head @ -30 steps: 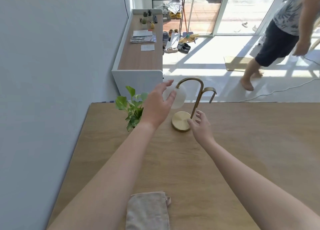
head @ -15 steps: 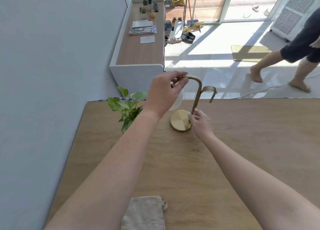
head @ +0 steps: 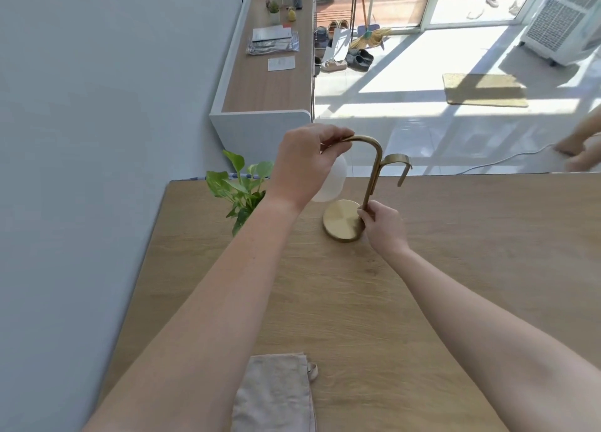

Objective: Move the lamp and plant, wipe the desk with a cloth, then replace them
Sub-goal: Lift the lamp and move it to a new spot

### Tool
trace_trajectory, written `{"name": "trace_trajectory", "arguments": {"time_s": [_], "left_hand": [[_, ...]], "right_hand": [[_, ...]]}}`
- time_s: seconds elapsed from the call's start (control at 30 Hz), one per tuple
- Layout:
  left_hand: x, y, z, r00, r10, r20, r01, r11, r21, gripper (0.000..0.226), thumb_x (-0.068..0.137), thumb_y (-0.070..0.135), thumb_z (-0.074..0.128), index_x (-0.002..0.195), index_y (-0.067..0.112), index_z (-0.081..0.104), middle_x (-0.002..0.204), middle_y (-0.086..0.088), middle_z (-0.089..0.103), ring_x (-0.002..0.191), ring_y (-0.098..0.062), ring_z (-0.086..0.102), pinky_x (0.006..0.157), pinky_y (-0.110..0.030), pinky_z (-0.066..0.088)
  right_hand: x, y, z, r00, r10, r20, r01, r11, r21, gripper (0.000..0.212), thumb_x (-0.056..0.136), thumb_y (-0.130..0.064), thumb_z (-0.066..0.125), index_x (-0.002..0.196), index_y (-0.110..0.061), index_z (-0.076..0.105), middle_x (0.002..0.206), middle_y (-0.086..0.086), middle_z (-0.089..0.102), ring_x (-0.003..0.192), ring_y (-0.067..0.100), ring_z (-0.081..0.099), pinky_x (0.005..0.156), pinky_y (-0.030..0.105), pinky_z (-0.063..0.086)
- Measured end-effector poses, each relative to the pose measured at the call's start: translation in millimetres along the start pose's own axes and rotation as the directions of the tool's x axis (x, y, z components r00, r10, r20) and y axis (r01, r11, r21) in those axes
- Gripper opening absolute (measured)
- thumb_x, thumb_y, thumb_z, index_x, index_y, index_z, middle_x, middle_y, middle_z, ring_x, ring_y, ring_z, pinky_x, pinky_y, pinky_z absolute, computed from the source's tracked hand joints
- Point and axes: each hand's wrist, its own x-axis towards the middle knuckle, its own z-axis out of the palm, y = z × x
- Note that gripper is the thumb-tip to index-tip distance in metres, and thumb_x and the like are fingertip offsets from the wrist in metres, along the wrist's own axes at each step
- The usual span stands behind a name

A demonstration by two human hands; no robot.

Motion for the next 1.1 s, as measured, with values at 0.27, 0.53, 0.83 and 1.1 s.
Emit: {"name": "trace_trajectory", "arguments": {"time_s": [0.27,0.53,0.83,1.1], "left_hand": [[-35.2,8.3,-16.7,0.999,0.014,0.047,-0.014,1.0,0.004,0.023,0.094,0.017,0.08,0.117,0.014,0.083,0.105,0.006,0.081,0.098,-0.003,0.074,0.092,-0.023,0.058],[-85.7,27.0,-35.1,0.995,0.063,0.078,-0.06,0.998,-0.033,0.022,0.093,0.016,0.082,0.114,0.015,0.084,0.104,0.007,0.082,0.095,0.001,0.074,0.091,-0.019,0.057],[-136.8,41.6,-56.2,0.987,0.089,0.133,-0.079,0.994,-0.081,0.021,0.093,0.016,0.082,0.114,0.016,0.084,0.104,0.008,0.082,0.096,0.001,0.074,0.091,-0.018,0.056],[-172.5,49.3,-73.0,0.984,0.093,0.151,-0.079,0.992,-0.097,0.02,0.093,0.015,0.082,0.113,0.018,0.084,0.102,0.009,0.082,0.096,0.001,0.073,0.088,-0.016,0.054]], "right_hand": [[-46.2,11.2,3.5,1.0,-0.021,0.013,0.021,1.0,0.015,0.022,0.104,-0.024,0.066,0.084,-0.016,0.064,0.078,0.0,0.071,0.077,0.022,0.066,0.07,0.038,0.049],[-111.5,16.2,6.3,1.0,-0.014,-0.027,0.014,1.0,0.002,0.022,0.105,-0.026,0.065,0.084,-0.02,0.064,0.079,-0.003,0.071,0.079,0.021,0.067,0.074,0.041,0.053],[-181.4,17.0,17.1,0.998,0.017,-0.054,-0.016,1.0,0.013,0.022,0.105,-0.028,0.065,0.087,-0.015,0.066,0.081,0.001,0.073,0.081,0.023,0.068,0.076,0.043,0.055],[-222.0,17.1,23.6,0.998,0.024,-0.066,-0.023,1.0,0.016,0.024,0.104,-0.025,0.065,0.081,-0.02,0.061,0.079,-0.003,0.072,0.079,0.02,0.065,0.071,0.037,0.049]]}}
